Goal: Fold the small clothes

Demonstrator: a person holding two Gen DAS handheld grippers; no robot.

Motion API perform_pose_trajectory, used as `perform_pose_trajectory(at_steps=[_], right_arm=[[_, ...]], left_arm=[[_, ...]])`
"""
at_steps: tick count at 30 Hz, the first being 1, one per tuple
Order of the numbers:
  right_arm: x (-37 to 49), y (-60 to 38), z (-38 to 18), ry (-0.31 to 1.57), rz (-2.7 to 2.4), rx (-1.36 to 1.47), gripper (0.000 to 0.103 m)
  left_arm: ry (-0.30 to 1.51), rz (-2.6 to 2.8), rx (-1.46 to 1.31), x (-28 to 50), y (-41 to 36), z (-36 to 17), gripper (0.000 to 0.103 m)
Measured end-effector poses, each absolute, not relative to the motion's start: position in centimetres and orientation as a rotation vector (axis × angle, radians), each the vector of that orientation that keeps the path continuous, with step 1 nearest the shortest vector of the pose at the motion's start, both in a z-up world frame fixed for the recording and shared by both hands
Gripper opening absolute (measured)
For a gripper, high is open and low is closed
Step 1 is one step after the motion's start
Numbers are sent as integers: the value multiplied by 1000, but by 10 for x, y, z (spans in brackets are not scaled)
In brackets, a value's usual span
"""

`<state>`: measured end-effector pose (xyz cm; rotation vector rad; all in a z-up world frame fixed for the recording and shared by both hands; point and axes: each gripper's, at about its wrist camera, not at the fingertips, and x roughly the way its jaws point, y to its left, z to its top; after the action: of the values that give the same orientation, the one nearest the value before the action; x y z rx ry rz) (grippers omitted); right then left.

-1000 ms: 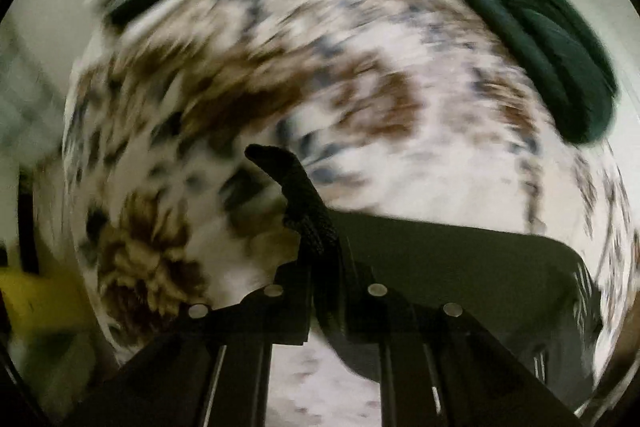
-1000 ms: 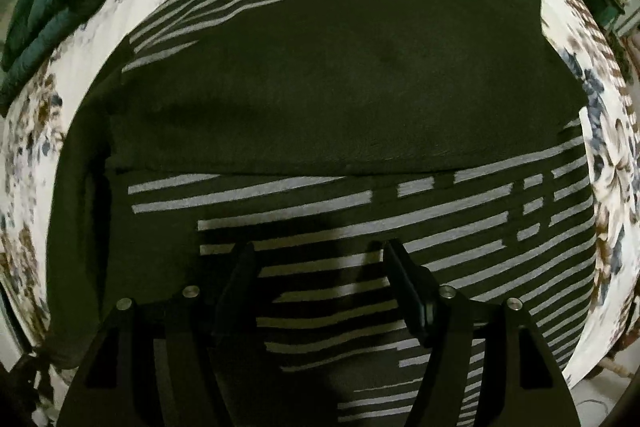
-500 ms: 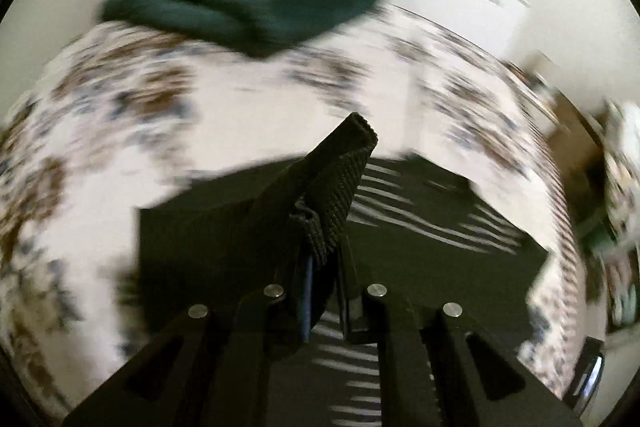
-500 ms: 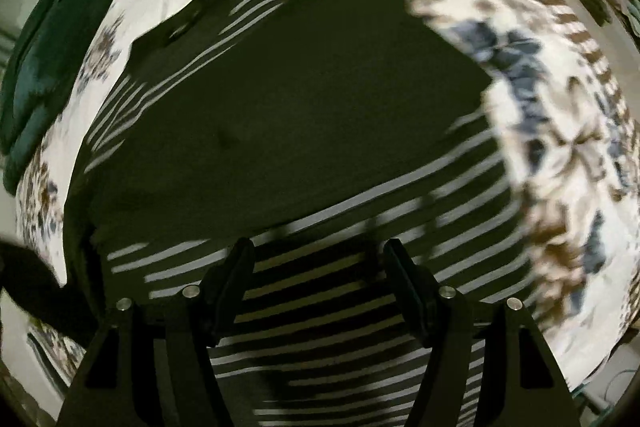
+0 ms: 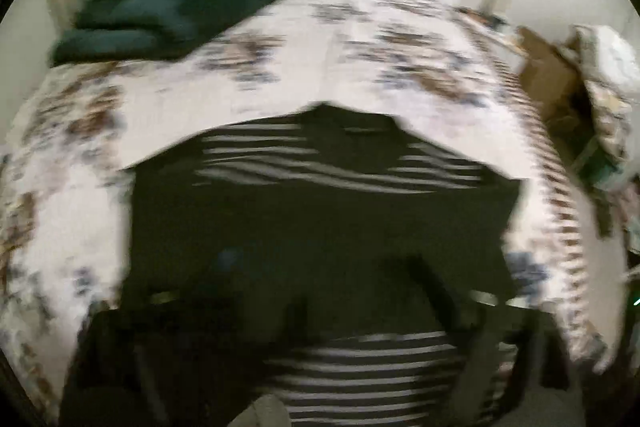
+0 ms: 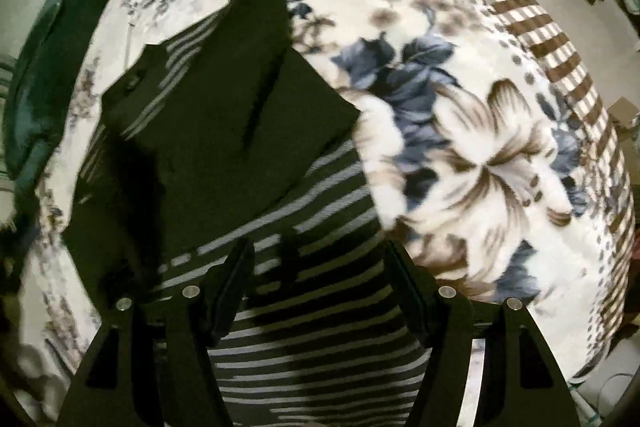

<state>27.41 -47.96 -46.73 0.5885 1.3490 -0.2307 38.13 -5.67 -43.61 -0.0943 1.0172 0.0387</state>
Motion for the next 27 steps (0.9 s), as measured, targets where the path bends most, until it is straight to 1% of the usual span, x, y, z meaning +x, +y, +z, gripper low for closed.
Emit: perform_pose_trajectory(at_steps=[1,4,8,13,14,15,17,20,23,27], right_arm=[[281,-477,-465,1341,-200,605,71],[308,-455,-466,1331,-128,608,72],[359,-419,-486,1347,-57,530,72],[404,-388,-530,1447,-85,427,72],[406,-383,-534,1459,-93,400,70],[407,-377,-534,1450,-91,378,64],[404,-367,-528,1431,-106,284,7],[394,-365,-505,1362,-129,231,4],[383,-373,-477,1302,-144,246,4],[380,-409,-443,1232,-222,283,4]], left_arm=[[1016,83,-82,375,-40,-438,96],[1043,262,-43,353,22,-450,96],[1110,453,-58,325,91,-470,96],[1147,567,-66,304,130,-485,96],[1151,576,-63,301,133,-487,96],[1154,583,-58,300,133,-489,96],[1160,580,-53,305,131,-491,96],[1162,566,-50,311,122,-492,96],[1152,546,-54,321,121,-487,96],[1134,501,-64,346,110,-483,96]])
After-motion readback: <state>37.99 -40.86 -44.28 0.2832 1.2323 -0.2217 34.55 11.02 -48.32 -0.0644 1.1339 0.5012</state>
